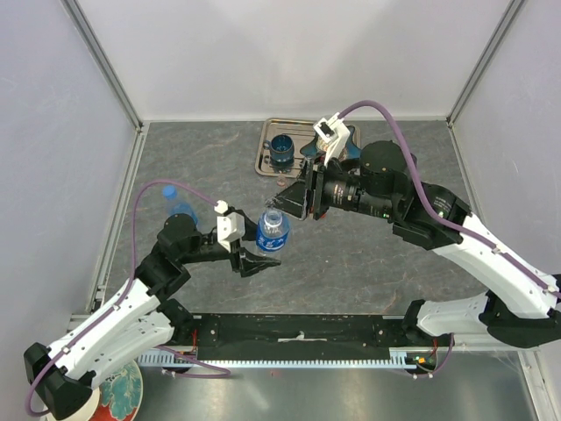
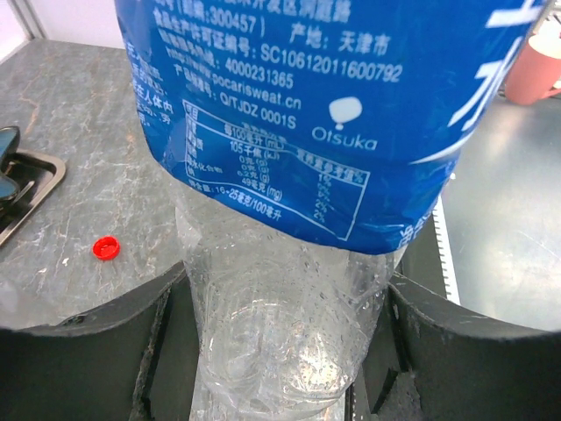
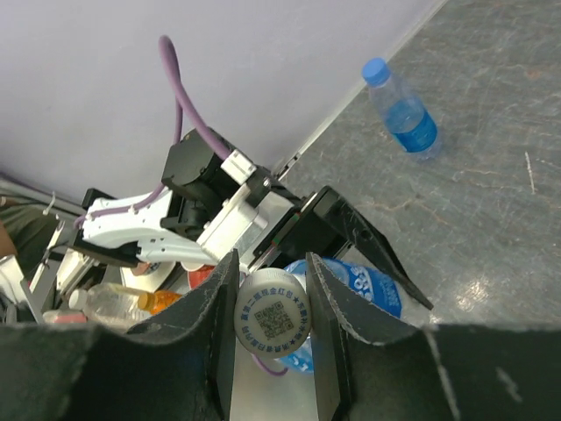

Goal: Screw on the bottle caps
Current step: Screw the bottle cap onto the plastic bottle.

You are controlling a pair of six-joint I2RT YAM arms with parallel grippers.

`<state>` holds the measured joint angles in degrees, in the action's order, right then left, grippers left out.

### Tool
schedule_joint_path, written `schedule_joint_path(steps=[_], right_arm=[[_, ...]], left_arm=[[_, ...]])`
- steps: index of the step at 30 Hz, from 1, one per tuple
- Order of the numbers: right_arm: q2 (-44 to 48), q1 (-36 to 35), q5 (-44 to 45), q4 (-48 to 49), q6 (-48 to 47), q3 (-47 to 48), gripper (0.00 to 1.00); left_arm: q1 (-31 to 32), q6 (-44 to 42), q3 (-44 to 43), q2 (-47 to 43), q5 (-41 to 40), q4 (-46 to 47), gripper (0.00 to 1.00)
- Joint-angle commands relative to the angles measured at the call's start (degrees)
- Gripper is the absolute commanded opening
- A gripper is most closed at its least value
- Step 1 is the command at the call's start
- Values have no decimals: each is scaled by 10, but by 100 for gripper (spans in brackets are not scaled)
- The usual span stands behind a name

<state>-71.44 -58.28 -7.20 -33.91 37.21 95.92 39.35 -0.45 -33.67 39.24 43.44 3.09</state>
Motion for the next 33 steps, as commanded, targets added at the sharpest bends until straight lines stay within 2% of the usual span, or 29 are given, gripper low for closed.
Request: schedule_joint_path(steps=[1,16,24,28,33], right_arm=[[-11,1,-48,-5,-11,22,11],[-34,0,-37,-33,-52,29,13],[-47,-4,9,-63,-87,38,14],[-62,-14,26,-84,-108,61,14],[-103,-54,63,-135,-146,114,20]], left_arm=[[-2,40,-4,0,-32,41,2],[-2,61,-12,0,-21,43,2],[-3,66,-11,-3,-19,39,2],[-3,67,-12,-1,-17,39,2],[-3,70,-13,0,-13,36,2]])
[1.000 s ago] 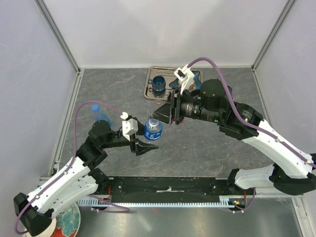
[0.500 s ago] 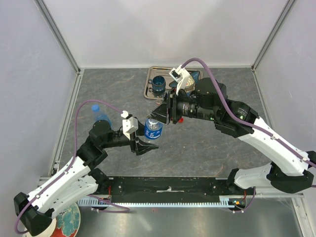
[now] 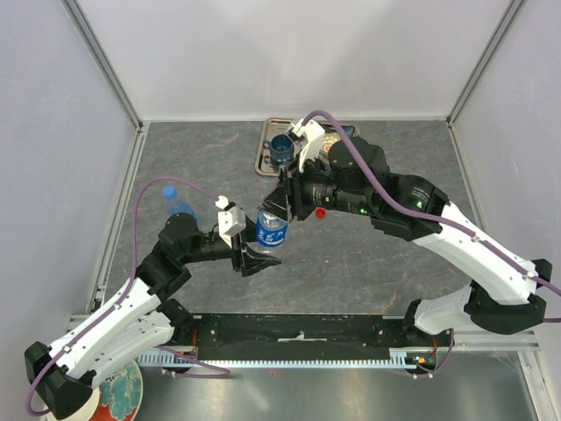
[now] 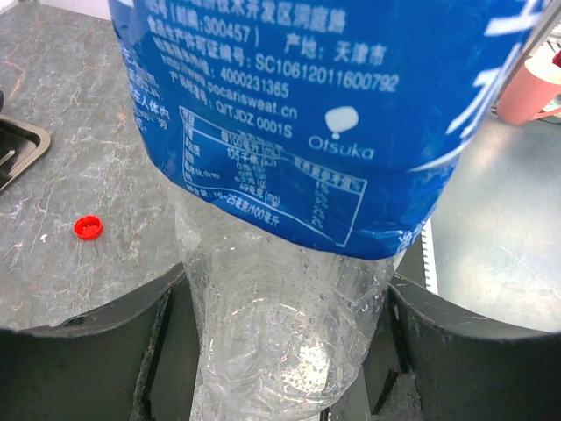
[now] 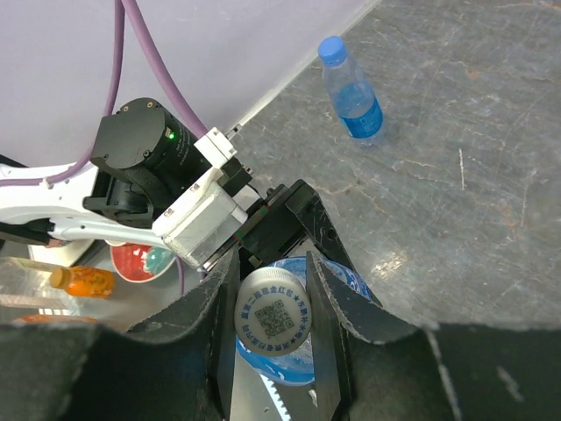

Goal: Screw on the bottle caps
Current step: Screw the bottle cap onto the plastic bottle.

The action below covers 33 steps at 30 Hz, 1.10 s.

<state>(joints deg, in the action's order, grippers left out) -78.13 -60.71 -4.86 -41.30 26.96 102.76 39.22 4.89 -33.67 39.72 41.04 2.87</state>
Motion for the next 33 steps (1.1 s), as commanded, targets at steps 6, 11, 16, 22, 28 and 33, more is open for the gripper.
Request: schedule_joint_path(steps=[6,11,16,22,28,33], right_arm=[[-70,-67,101,-103,-73,81,20],[-72,-69,134,-126,-88,85,22],[-73,-69,137,-131,-90,101,26],[-91,-69,122,-129,-92,120,30],[-99,-69,125,-135,-99,126,32],[-114,-70,132,-162,-113,162,31]], left_arm=[[-3,23,-15,-3,16,35,2],[-3,24,-11,-6,23,33,2],[-3,24,-10,-5,33,31,2],[-3,32,-10,-3,51,25,2],[-3,37,-7,-2,67,26,2],[-3,36,-3,-2,72,22,2]])
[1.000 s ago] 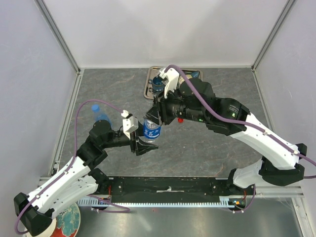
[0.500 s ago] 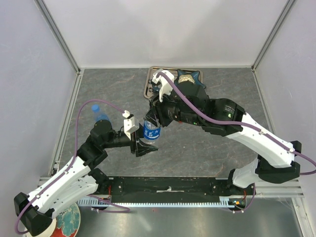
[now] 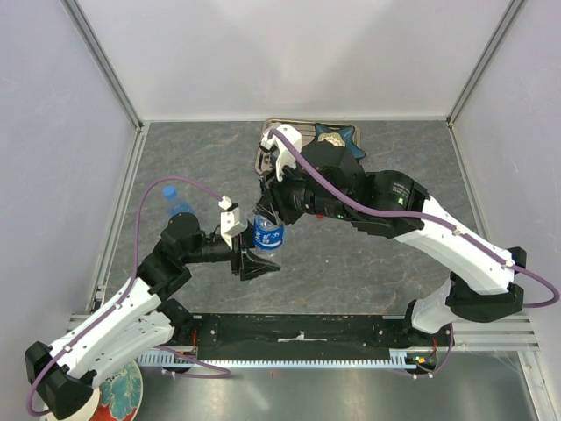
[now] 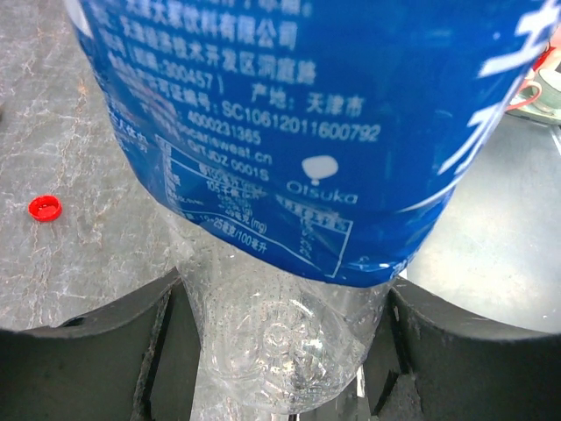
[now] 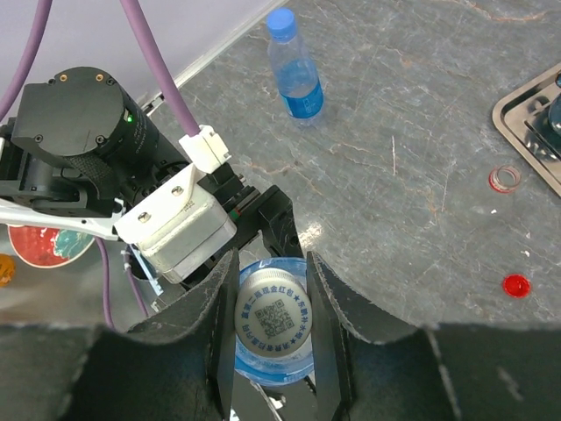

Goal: Screw on the bottle caps
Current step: Screw the bottle cap onto the plastic bottle.

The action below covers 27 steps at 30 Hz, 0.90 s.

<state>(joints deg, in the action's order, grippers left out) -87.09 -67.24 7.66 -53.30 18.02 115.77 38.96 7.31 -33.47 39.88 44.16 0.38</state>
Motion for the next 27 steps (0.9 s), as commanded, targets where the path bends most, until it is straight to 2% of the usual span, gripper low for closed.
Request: schedule_joint_path(steps=[1,3,11,27], right_arm=[[-30,-4,7,-59,-29,41,30],[-46,-3,10,-80,-33,67,25],[-75,-3,-9,-161,-44,113,17],[-85,-9,-35,-175,-50,111,20]], left_arm=[[0,10,-3,-4,43,47,2],[0,7,1,-4,46,44,2],[0,-36,17,-3,51,38,2],[1,-62,19,3,58,29,2]])
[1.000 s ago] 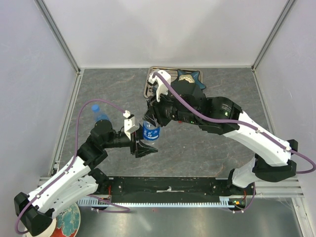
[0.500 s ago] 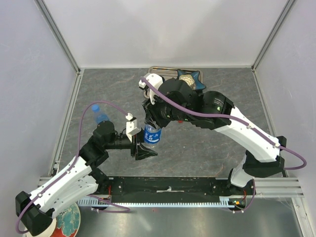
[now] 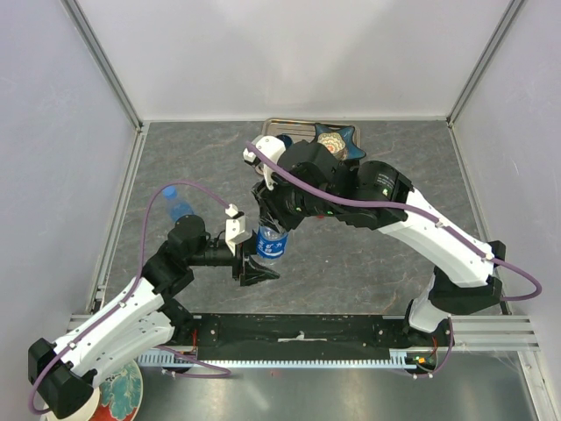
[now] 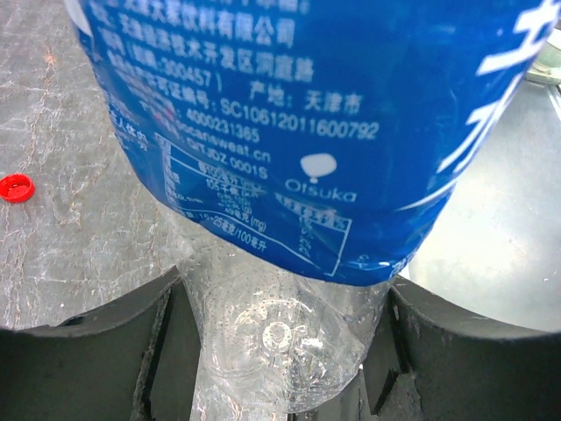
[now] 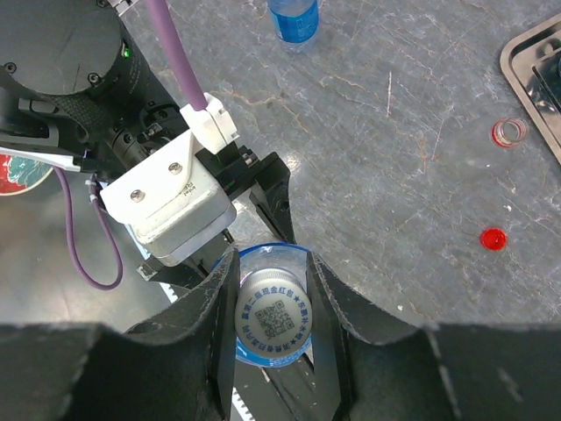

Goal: Screw on the bottle caps
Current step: Screw the bottle cap onto the plastic bottle.

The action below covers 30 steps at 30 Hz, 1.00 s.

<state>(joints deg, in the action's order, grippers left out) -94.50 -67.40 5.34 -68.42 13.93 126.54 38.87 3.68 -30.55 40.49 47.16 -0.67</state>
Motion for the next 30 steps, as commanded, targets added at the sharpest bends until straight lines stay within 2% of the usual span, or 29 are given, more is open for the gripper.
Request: schedule_joint_path(steps=[1,15,19,30], right_arm=[[-11,-8,-12,-24,-10,4,20],[-17,-27,5,-38,-1,0,36],[-19,-29,8,-38,0,2,44],[-19,-32,18,-38,0,14,47]], left_arm=[[2,-25,-10,-3,29,39,2],[1,-6,2,-10,-13,58,2],[1,-3,2,-10,-19,61,2],[-4,13,10,-20,-33,66,2]])
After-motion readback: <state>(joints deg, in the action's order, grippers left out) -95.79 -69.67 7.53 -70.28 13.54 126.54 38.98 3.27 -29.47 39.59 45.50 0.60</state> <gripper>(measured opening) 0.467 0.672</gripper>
